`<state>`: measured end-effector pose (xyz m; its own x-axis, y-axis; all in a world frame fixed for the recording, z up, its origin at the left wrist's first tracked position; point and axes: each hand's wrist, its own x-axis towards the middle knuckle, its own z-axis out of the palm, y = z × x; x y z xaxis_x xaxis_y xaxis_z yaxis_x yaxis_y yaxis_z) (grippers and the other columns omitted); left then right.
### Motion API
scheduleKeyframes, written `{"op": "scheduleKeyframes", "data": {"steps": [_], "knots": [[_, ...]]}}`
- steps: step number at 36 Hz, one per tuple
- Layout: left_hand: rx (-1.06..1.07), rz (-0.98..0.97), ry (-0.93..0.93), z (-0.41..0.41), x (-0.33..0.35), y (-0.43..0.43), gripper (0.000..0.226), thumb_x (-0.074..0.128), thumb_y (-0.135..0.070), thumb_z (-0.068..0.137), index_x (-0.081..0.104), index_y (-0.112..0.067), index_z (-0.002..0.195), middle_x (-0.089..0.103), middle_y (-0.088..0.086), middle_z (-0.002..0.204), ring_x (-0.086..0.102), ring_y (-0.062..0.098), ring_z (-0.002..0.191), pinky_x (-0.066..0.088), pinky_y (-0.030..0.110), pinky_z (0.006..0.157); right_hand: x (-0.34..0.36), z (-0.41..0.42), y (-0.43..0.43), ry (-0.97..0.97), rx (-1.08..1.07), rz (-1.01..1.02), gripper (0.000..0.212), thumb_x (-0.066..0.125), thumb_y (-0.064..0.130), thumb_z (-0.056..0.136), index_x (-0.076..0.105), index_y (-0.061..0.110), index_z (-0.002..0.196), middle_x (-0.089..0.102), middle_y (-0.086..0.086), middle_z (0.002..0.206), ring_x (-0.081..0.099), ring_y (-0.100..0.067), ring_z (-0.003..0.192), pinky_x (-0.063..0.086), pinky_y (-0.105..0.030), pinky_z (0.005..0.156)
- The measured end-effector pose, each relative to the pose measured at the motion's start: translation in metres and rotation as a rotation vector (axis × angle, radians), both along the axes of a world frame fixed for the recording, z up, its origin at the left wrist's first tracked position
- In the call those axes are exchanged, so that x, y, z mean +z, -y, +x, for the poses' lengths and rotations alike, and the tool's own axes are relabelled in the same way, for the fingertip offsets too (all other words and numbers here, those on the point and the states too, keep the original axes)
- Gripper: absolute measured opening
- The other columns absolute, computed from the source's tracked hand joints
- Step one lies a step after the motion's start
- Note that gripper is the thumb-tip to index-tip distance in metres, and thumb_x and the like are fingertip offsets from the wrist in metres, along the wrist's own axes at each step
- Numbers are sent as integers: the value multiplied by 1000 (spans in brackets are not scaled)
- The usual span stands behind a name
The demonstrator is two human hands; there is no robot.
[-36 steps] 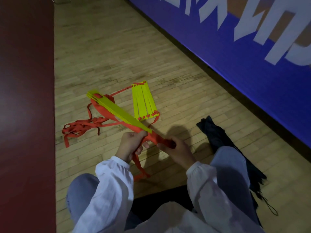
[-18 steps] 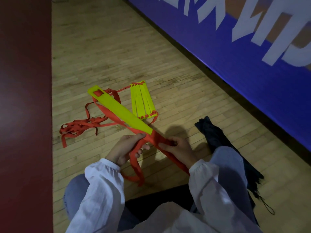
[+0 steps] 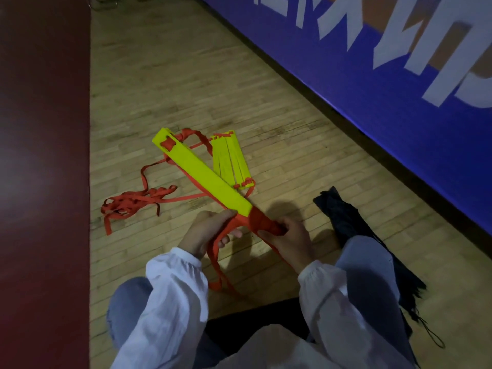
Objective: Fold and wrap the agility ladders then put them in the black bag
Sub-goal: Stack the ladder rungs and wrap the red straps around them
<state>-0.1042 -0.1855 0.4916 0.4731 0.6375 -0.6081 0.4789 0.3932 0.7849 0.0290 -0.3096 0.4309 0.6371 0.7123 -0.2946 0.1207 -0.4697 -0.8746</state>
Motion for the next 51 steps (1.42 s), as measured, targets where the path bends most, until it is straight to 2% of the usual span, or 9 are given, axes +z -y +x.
{"op": "scheduleKeyframes", "data": {"steps": [4, 10, 20, 25, 30, 33, 39, 47, 51], "knots": [[73, 83, -26, 4, -3, 4, 36, 64, -30, 89, 70, 1, 71, 70, 15, 65, 41, 13, 33, 33, 16, 32, -4, -5, -2, 39, -15, -2, 33, 83, 34, 72, 58, 26, 91, 61, 12, 82, 60, -11, 83, 45, -28, 74], [156, 132, -57, 8, -3, 9, 41, 69, -37, 85, 67, 0, 68, 67, 9, 53, 37, 11, 27, 29, 16, 32, -7, -9, -4, 80, 0, 28, 34, 86, 30, 68, 55, 31, 83, 59, 16, 79, 62, -14, 85, 51, -35, 79], [198, 118, -98, 8, -9, 14, 35, 66, -31, 85, 66, 0, 68, 63, 9, 50, 34, 11, 26, 27, 16, 31, -3, -14, -1, 132, 115, -11, 35, 83, 32, 72, 52, 30, 87, 54, 20, 79, 58, -11, 85, 46, -28, 76], [172, 120, -111, 5, -11, 15, 34, 65, -29, 85, 67, 0, 67, 63, 8, 50, 36, 11, 28, 29, 16, 32, 1, -6, 0, 20, 292, -65, 32, 75, 31, 81, 52, 23, 101, 58, 7, 97, 57, -14, 96, 41, -27, 79], [149, 99, -89, 1, -13, 14, 34, 66, -27, 84, 67, 1, 65, 64, 9, 53, 38, 12, 31, 31, 17, 32, -1, -13, 0, -291, 203, -10, 53, 61, 61, 81, 59, 11, 97, 71, -10, 86, 69, -26, 79, 52, -45, 79], [120, 69, -91, -1, -13, 11, 34, 67, -29, 82, 69, 0, 64, 66, 12, 59, 41, 13, 34, 33, 17, 34, -3, -14, -1, -325, 167, 7, 42, 53, 48, 93, 60, 8, 100, 71, -4, 78, 68, -20, 69, 51, -37, 72], [60, 7, -67, -4, -12, 8, 32, 66, -32, 86, 71, -2, 76, 69, 13, 67, 46, 13, 38, 38, 18, 35, -2, -15, -1, -329, 195, 46, 33, 53, 45, 94, 65, 15, 88, 68, -5, 78, 64, -16, 68, 48, -26, 64], [-79, -115, -46, -9, -7, 7, 42, 59, -43, 90, 66, -2, 92, 70, 17, 71, 60, 19, 43, 46, 20, 38, -13, -14, 0, -275, 162, 60, 64, 58, 70, 76, 72, 9, 87, 70, -7, 76, 66, -14, 68, 50, -34, 68], [-134, -133, -109, -12, -8, 5, 53, 56, -53, 88, 64, 0, 90, 70, 17, 71, 62, 21, 45, 47, 20, 40, -12, -12, 1, -270, 158, 100, 58, 60, 61, 81, 71, 6, 94, 66, -2, 77, 62, -11, 71, 49, -24, 64]]}}
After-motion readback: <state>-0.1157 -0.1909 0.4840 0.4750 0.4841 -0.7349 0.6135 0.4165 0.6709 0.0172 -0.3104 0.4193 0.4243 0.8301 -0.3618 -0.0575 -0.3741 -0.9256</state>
